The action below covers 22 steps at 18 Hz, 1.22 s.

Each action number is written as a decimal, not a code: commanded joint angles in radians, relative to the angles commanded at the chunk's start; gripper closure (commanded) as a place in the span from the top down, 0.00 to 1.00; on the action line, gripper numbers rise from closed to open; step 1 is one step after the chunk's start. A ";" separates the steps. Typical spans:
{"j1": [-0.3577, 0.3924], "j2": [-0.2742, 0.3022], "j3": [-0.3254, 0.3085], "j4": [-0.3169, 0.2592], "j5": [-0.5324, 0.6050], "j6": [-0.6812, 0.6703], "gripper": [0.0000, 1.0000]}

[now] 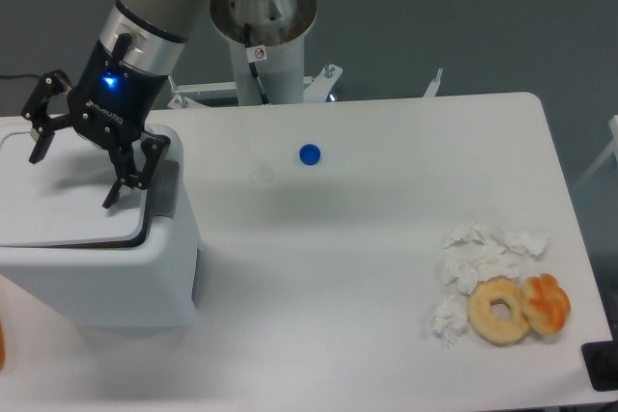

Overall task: Close the trash can
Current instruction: 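Hold the gripper on the closed lid, pressing it shut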

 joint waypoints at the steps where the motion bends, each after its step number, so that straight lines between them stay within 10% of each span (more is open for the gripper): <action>1: 0.002 0.002 -0.005 0.000 0.000 -0.002 1.00; 22: 0.031 0.055 -0.045 -0.074 0.002 -0.014 1.00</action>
